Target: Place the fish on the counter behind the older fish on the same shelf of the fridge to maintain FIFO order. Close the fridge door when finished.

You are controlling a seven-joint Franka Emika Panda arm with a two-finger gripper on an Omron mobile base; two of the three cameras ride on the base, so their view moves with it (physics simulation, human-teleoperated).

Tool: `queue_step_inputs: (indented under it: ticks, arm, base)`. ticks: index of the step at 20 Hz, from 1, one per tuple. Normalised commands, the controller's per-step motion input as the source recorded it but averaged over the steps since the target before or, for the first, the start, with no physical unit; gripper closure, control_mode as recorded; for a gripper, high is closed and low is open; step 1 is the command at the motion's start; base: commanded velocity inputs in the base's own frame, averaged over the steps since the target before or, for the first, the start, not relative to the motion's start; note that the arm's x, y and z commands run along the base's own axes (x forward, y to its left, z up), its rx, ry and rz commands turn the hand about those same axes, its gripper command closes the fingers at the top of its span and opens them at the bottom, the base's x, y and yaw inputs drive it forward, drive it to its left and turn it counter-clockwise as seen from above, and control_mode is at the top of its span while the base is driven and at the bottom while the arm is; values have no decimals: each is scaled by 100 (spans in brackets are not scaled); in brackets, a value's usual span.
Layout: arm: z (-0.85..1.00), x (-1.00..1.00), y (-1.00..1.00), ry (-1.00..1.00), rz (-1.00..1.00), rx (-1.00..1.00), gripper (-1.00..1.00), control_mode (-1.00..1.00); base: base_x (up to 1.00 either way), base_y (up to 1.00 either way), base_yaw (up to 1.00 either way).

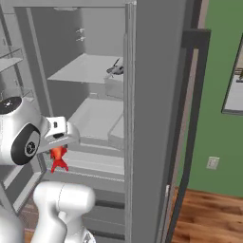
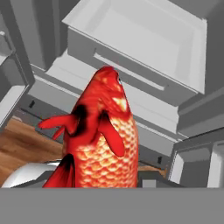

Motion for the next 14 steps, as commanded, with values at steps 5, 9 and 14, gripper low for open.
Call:
queue_step_inputs:
  ticks: [5, 9, 14]
  arm:
    - [0, 0, 0, 0, 0, 0, 100, 100]
    - [0, 0, 0, 0, 0, 0, 100, 100]
    - [0, 0, 0, 0, 0, 0, 100, 100]
  base:
    - [43, 4, -8]
    - [41, 0, -4]
    - [36, 0, -1]
